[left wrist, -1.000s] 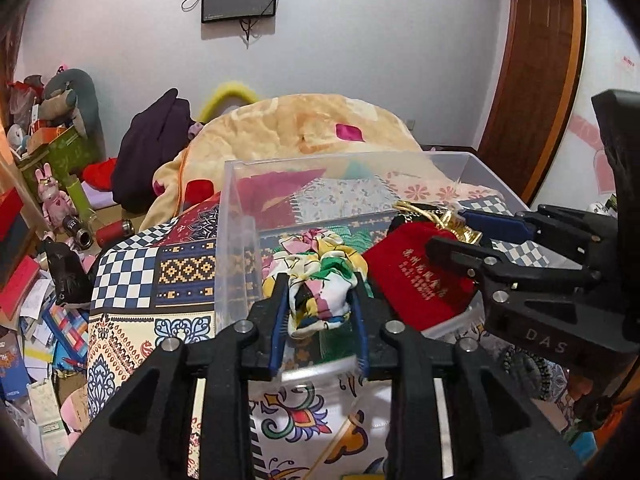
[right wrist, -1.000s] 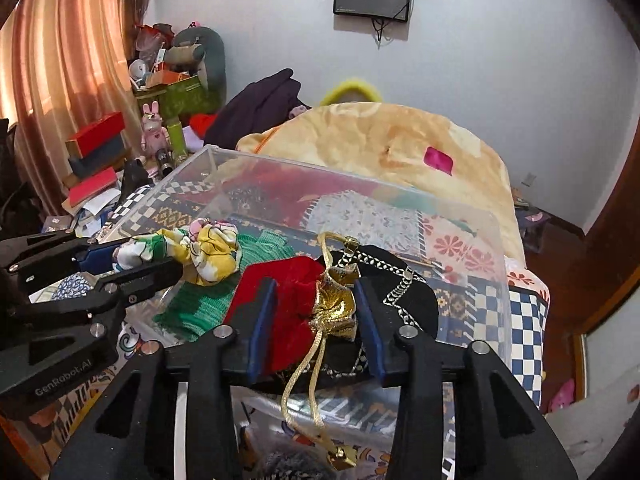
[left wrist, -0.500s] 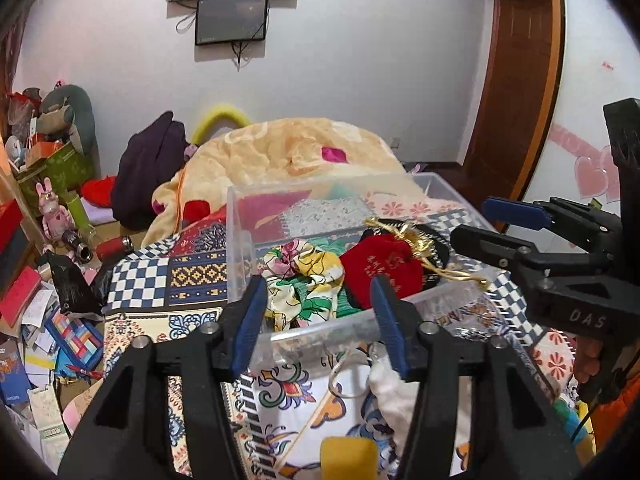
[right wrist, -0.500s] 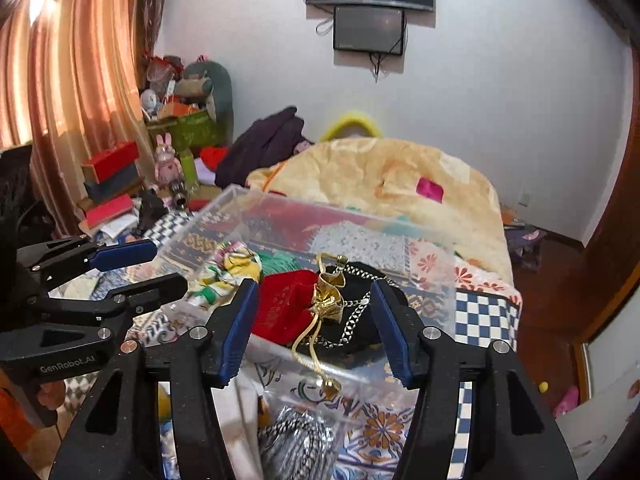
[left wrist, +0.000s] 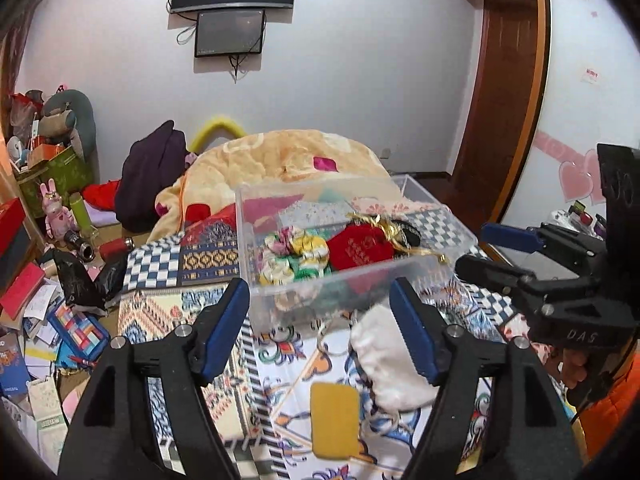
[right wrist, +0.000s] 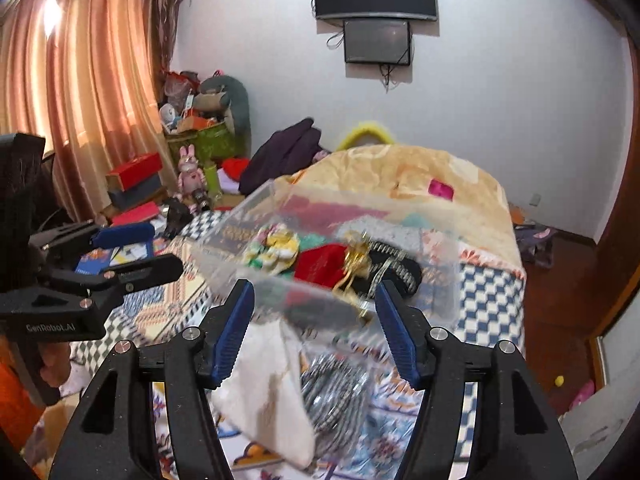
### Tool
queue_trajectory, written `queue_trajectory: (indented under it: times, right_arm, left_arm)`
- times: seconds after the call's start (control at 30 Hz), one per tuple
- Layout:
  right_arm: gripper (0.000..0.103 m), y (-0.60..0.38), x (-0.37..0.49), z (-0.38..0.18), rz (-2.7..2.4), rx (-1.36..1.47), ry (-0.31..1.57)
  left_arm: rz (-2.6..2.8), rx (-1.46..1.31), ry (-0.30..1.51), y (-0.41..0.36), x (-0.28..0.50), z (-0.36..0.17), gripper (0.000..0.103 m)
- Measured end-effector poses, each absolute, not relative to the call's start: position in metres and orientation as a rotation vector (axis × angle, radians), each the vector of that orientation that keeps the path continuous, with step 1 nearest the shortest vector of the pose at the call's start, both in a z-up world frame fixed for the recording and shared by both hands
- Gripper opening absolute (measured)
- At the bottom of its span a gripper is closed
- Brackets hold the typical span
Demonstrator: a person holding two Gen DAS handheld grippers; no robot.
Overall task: Organize soft objects
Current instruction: 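Drop the scrunchie and red pouch into the clear box, open both tools, then grasp the yellow sponge with the left tool while the right grasps the white pouch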
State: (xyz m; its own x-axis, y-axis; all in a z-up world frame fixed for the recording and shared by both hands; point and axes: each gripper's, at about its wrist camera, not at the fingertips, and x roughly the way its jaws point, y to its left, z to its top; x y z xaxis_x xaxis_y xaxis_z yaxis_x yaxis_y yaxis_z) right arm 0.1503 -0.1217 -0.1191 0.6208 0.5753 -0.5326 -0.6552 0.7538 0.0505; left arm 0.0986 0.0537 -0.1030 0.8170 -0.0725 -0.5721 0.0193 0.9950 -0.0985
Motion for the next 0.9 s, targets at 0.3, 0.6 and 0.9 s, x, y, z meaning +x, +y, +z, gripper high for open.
queue_trajectory:
  times: [0.3,0.6,0.9]
  right_arm:
    - [0.059,-0.114,0.143,-0.159,0.752,-0.156,0.674]
    - [0.047,-0.113,0.145,-0.178,0.751,-0.156,0.74]
    - [0.014,-0.116,0.139,-0.181,0.772,-0.156,0.744]
  left_arm:
    - [-0.062,-0.087,0.727,0.046,0.088,-0.141,0.073]
    - [-0.069,-0.143,0.828,0.045,0.08,-0.179,0.073]
    - [-0.097,-0.172,0.839,0.039,0.075,-0.19,0.057]
